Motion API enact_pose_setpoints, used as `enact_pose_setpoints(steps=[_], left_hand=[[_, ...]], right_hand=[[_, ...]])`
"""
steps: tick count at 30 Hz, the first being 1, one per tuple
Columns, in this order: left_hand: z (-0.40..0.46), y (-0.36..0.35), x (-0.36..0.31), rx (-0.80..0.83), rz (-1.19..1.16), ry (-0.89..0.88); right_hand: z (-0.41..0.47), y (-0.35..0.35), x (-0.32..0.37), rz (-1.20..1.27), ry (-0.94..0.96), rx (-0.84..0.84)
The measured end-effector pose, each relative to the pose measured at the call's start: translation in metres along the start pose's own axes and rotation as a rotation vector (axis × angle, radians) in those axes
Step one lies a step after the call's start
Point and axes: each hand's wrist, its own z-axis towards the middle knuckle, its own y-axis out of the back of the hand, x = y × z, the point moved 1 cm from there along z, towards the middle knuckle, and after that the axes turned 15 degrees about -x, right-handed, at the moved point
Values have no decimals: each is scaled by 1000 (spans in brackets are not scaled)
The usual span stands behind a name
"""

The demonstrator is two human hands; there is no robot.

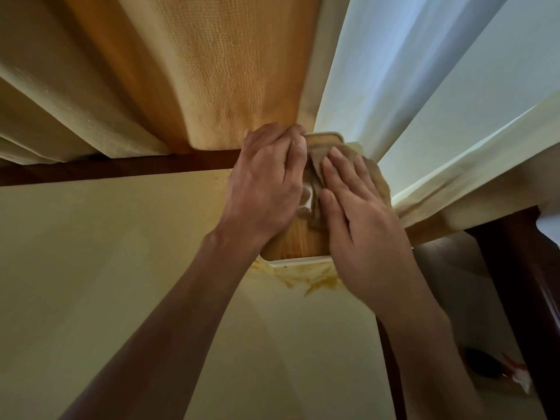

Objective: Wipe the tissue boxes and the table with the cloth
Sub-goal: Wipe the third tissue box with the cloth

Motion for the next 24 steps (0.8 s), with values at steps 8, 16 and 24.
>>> enact_pose_setpoints(steps=[8,16,24], left_hand=[[2,3,-5,-3,9,16],[-2,4,-10,26,97,80],[-8,40,-22,243,307,196]], right_hand=[[34,-7,-2,-59,35,16],[45,1,-8,-57,102,14],[11,16,6,-161,101,-109]])
